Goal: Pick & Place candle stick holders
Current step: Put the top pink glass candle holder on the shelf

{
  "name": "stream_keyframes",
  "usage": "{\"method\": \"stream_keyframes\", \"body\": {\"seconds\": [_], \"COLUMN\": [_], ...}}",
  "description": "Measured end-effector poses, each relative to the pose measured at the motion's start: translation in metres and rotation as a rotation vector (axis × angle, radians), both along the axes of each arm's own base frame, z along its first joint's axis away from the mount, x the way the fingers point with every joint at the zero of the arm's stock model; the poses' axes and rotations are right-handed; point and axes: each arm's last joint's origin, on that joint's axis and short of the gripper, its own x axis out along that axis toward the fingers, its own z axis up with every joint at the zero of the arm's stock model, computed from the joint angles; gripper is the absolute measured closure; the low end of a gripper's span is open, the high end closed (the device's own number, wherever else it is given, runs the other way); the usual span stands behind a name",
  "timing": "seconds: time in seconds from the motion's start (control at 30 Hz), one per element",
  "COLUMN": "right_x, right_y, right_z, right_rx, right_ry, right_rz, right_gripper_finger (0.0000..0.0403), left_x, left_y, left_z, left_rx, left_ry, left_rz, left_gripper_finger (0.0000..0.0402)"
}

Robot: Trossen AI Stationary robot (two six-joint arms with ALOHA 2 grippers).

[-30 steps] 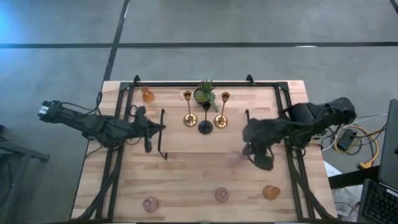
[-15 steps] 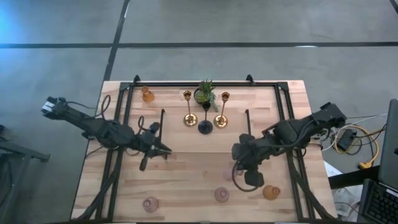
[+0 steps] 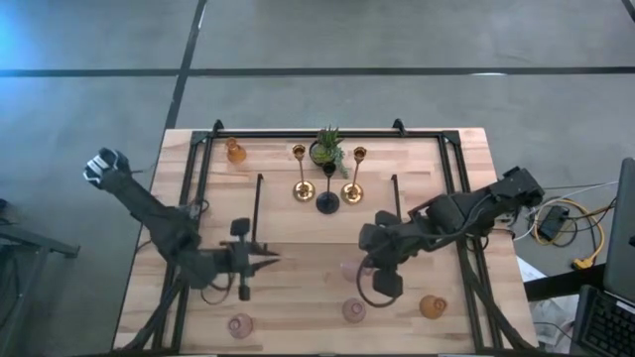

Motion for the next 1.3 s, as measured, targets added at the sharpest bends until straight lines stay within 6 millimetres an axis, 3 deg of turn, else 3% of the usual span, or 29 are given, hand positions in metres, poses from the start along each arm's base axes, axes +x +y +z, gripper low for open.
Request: {"method": "stream_keyframes", "body": {"seconds": [0.3,0.7,1.07,1.3], "right_x": [0.025,0.053,0.053,0.052], "right_y": [0.007,0.012,0.014,0.014], "right_z": [0.0,-0.01,-0.011,-0.011], "right_rx": [-0.047,-0.158,-0.16,-0.162], "right_ry": [-0.025,0.04,0.032,0.032], "right_rz": [-0.034,-0.032,-0.06,-0.06], "right_gripper_finger": [0.0385,0.0385,0.0385,0.0385], "left_x": [0.028,0.066,0.079,0.086], "left_y": [-0.024,-0.054,-0.054,-0.049], "left_z": [-0.007,0.011,0.004,0.009], "left_rx": [0.099,0.247,0.216,0.213], "left_ry": [0.048,0.044,0.052,0.026], "left_rz": [0.012,0.001,0.018,0.016], "left_gripper_finger": [0.03,0.0218,0.0215,0.0215]}}
